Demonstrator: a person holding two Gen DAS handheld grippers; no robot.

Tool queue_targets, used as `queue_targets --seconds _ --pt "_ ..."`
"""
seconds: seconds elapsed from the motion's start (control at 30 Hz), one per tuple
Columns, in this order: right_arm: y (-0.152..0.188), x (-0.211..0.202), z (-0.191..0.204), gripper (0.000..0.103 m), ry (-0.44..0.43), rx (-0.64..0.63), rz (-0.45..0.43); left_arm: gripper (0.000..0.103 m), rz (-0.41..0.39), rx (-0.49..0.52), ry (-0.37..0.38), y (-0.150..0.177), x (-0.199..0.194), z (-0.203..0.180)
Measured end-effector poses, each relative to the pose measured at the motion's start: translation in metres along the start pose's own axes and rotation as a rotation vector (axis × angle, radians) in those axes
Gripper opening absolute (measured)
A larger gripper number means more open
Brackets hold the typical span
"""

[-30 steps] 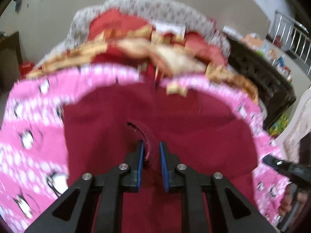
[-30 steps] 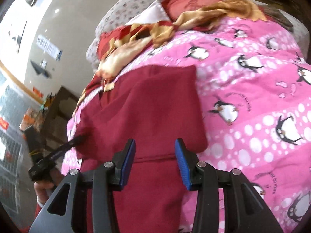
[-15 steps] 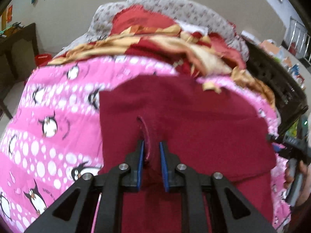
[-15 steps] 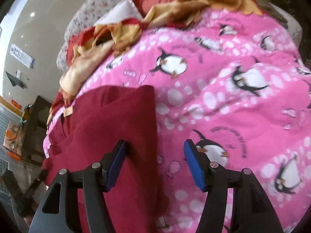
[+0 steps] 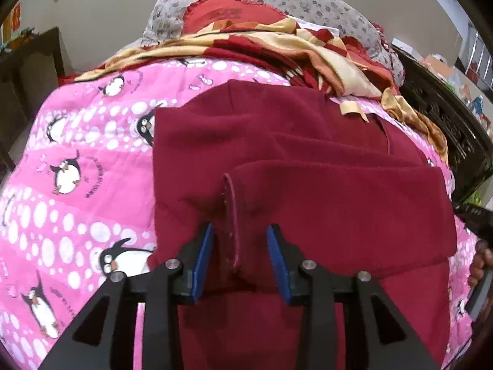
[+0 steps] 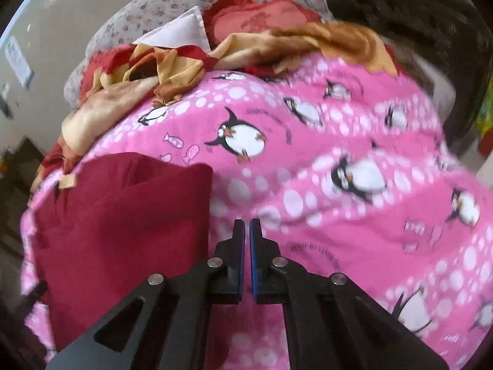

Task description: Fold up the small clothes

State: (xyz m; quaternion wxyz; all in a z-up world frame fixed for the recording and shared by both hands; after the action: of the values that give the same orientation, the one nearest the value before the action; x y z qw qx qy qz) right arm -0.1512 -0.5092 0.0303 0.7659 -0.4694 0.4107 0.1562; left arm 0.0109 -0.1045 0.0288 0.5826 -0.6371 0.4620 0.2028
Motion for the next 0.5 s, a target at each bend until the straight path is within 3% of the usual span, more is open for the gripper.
queue_targets --seconds 0.13,0.23,0.3,0.4,0.43,0.5 --pt "0.005 -0.037 0.024 0.027 -0.101 -0.08 -0.056 0.062 -0.061 0.016 -0.011 -0.002 -0.019 -0.005" --pt "0.013 -0.04 0.049 0.029 -0.183 -0.16 -0.025 0.073 -0.115 0.007 -0.02 -0.007 -0.023 -0.007" --pt "0.021 -0.032 0.06 0.03 -0.177 -0.203 0.008 0.073 -0.095 -0.022 -0.034 -0.013 -0.014 -0.003" --pt "0.034 -0.003 0.058 0.031 -0.085 -0.247 0.096 0.073 -0.051 -0.058 -0.076 -0.018 0.007 0.005" --pt "0.036 0.004 0.054 0.031 -0.085 -0.244 0.108 0.073 -0.006 -0.063 -0.105 -0.019 0.02 0.009" --pt "0.031 -0.001 0.055 0.031 -0.085 -0.223 0.109 0.074 0.023 -0.084 -0.094 -0.019 0.029 0.015"
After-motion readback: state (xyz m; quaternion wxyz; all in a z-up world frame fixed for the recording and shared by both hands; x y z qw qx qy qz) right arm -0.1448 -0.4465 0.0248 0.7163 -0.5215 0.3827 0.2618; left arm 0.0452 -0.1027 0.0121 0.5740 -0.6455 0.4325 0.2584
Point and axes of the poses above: each gripper's, at about its wrist camera, not at the fingertips, and x roughly the way its jaws point, z to its left, y to its underside, the point moved 2 cm from there along x, roughly the way its jaws point, and after that the axes turned 10 degrees about -x, right-handed, at the moved point
